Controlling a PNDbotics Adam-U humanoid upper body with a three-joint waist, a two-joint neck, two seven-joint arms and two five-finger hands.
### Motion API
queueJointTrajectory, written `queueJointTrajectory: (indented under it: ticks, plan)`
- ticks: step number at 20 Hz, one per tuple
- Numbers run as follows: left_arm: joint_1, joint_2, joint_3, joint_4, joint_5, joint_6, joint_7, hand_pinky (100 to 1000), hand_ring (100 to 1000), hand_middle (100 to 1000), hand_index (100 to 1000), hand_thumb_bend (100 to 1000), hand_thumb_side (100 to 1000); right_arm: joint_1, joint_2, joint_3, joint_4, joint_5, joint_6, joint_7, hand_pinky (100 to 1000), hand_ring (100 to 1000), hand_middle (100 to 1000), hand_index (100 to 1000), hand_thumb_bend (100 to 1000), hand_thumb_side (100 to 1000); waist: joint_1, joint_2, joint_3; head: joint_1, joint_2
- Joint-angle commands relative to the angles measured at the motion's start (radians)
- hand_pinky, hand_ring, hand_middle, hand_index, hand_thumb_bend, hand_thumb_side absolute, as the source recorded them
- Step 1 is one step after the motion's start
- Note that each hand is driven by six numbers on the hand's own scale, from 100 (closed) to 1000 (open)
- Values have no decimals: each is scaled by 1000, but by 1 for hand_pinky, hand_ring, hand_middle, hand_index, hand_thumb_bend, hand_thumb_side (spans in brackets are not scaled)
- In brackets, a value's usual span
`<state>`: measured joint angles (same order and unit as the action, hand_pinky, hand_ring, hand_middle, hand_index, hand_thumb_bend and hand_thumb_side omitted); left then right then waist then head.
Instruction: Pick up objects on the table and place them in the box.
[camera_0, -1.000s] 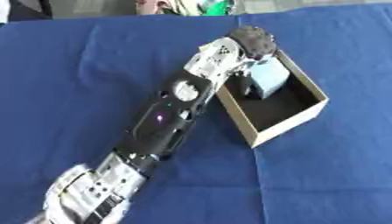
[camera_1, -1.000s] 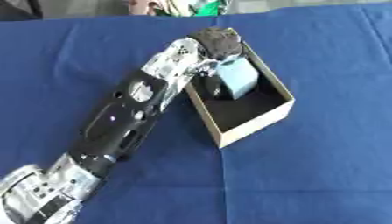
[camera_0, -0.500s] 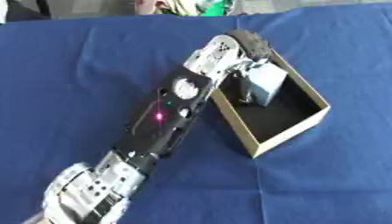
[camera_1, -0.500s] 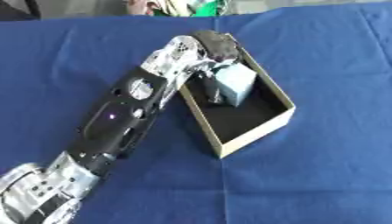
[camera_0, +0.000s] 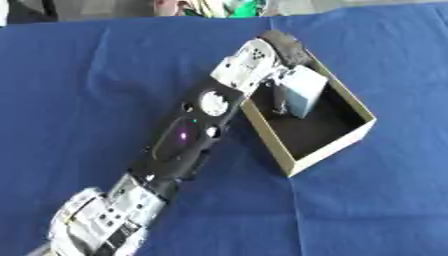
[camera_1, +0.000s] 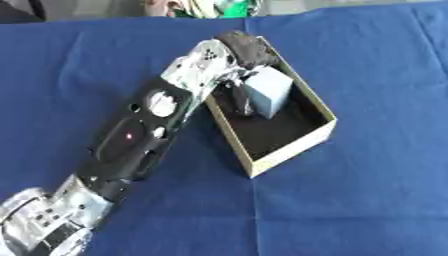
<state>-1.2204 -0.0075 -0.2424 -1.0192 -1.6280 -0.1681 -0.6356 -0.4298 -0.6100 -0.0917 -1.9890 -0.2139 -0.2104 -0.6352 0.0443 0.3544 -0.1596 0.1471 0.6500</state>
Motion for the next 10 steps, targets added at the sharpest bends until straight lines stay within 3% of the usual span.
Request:
queueJointTrajectory:
  ticks: [1,7,10]
  plan:
    - [-14,15,-3,-42,8,2,20,833,965,899,979,820,449,-5,-15,-6,-11,2,1,-4,689,804,642,805,100,960,4,-8,1,2,6]
    - [-11,27,-1,-102,59,5,11,841,962,895,983,970,547,-5,-16,-8,-11,0,0,-5,688,804,642,804,100,958,2,-11,5,-2,9]
    - [-12,42,7,-157,93,20,17,834,949,879,963,939,606,-4,-19,-10,-11,0,-1,-6,688,804,642,804,100,958,1,-12,8,-7,8]
